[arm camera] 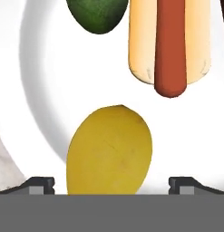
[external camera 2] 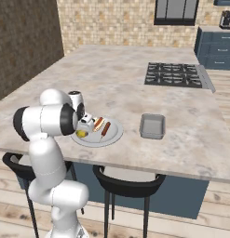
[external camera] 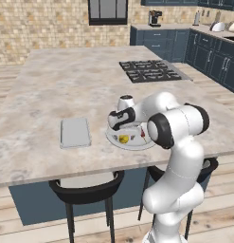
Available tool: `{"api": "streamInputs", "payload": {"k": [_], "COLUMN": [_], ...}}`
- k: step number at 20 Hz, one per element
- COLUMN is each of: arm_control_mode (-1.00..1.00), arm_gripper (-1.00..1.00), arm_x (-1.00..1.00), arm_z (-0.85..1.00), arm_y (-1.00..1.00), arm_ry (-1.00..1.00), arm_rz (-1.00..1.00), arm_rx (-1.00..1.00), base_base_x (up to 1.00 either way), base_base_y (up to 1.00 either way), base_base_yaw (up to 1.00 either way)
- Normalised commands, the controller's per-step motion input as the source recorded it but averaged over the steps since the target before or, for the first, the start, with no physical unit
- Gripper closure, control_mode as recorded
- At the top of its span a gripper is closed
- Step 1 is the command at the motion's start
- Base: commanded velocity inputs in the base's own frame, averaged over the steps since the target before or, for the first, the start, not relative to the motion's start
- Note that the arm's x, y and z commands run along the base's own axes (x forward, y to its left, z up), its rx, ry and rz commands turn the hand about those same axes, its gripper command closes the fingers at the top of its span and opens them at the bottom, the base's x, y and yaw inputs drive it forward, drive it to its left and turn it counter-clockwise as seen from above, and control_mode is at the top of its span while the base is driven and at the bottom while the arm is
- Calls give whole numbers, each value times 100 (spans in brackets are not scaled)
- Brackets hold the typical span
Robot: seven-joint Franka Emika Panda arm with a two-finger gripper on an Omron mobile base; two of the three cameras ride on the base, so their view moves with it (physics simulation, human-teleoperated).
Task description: Place one cooked food and one vegetable from the large plate to each tupperware container.
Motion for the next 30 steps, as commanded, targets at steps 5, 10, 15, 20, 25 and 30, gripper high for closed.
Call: {"api": "streamInputs", "payload": {"k": [5, 10, 15, 20, 25, 30], "arm_control_mode": [-100, -100, -100, -100, -100, -100], "arm_gripper": [-100, -100, 100, 100, 100, 100], "arm_x": [0, 5, 0, 0, 0, 3], "arm_z": [-26, -12, -2, 3, 56, 98], "arm_y": [0, 0, 0, 0, 4, 64], "arm_ry": [-2, -2, 0, -1, -3, -20], "arm_rz": [-1, 0, 0, 0, 1, 24], "arm_rx": [-1, 0, 0, 0, 1, 5], "base_base_x": [0, 0, 0, 0, 0, 0], "base_base_y": [0, 0, 0, 0, 0, 0], "base_base_yaw": [0, 0, 0, 0, 0, 0]}}
